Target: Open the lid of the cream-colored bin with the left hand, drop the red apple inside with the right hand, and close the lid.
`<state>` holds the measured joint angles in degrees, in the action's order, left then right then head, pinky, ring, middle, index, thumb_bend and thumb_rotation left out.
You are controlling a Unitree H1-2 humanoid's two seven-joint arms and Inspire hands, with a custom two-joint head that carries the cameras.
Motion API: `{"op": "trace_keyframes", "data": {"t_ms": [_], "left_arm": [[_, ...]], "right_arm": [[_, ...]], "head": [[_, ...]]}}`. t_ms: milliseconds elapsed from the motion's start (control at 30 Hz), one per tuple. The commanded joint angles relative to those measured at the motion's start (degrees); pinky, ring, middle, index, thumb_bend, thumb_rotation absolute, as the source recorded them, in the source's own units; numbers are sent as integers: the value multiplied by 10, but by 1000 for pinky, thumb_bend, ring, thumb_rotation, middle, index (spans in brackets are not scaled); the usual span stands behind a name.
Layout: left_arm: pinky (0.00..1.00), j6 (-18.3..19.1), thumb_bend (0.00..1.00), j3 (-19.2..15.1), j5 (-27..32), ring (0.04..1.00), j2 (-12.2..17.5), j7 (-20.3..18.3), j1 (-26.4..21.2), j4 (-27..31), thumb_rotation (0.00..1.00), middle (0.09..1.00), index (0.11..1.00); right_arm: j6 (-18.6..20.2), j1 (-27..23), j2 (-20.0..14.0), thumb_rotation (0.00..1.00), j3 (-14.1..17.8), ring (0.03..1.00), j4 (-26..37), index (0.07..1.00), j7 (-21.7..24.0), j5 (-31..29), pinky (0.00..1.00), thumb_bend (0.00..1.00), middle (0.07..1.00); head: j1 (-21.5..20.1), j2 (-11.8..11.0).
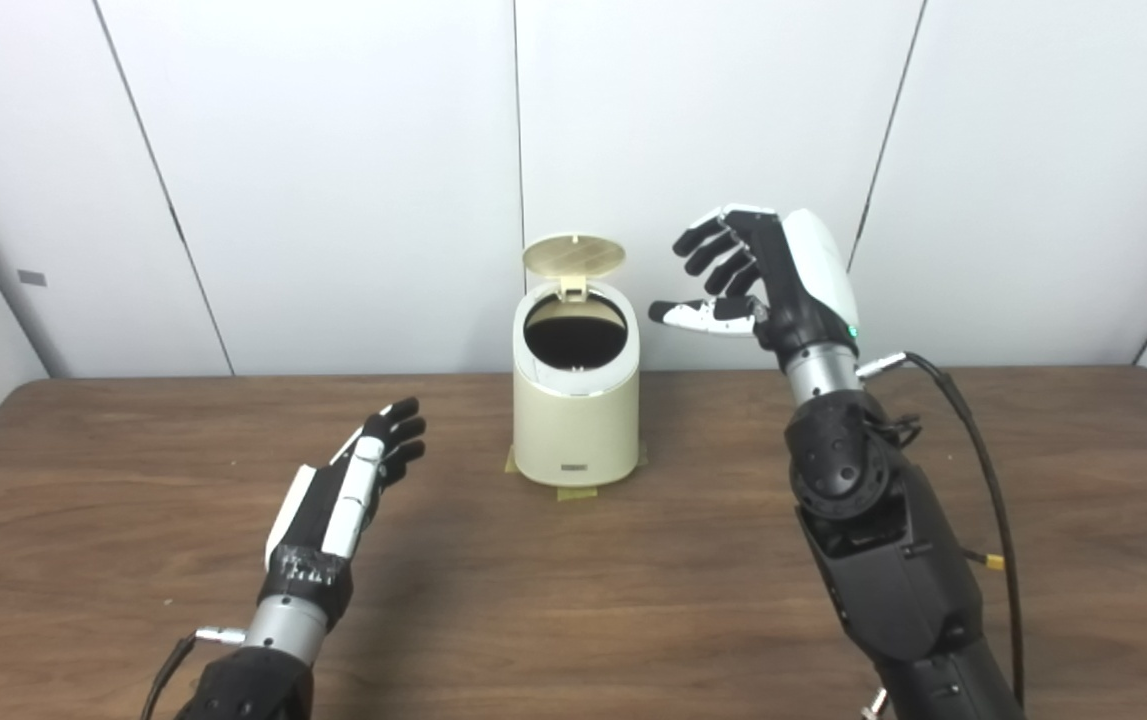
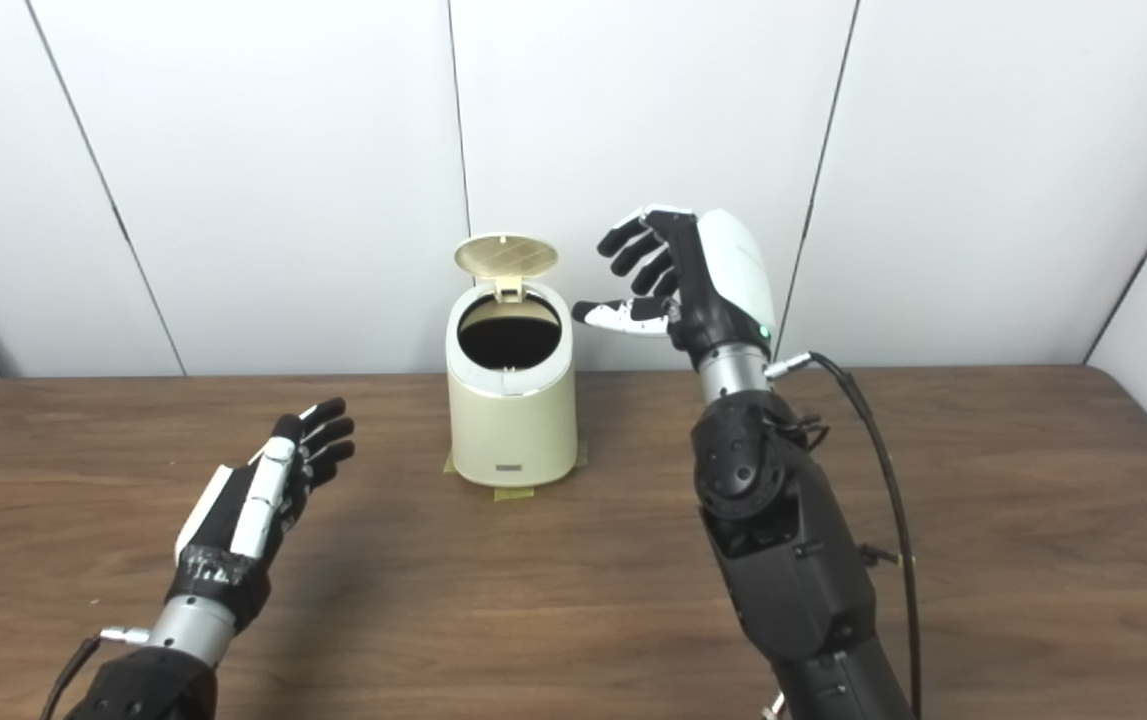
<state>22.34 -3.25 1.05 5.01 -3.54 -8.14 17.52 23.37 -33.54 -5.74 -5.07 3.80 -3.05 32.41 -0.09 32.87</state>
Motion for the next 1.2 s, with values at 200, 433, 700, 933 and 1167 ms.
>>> {"op": "trace_keyframes", "data": {"t_ms": [200,433,700,933,1167], "left_arm": [[951,-3,600,-35,11,911,-4,22,6,60,1000,912,922],[970,1,592,-34,13,946,2,14,35,91,1000,952,960],[963,-4,563,-24,14,955,3,10,42,90,1000,962,976],[969,4,579,-25,18,956,9,8,34,77,1000,963,978],[979,0,603,-20,7,970,33,4,3,46,1000,975,992]], "right_arm": [[35,43,39,0,109,449,76,492,55,-81,422,522,491],[34,121,93,90,175,662,126,491,66,-243,574,505,626],[25,162,82,161,158,781,132,498,57,-290,700,490,787],[30,160,71,624,147,886,126,816,50,-317,829,458,889],[12,192,72,892,141,979,110,921,56,-355,950,500,979]], "head": [[11,-5],[10,-1],[6,3],[6,5],[4,8]]}}
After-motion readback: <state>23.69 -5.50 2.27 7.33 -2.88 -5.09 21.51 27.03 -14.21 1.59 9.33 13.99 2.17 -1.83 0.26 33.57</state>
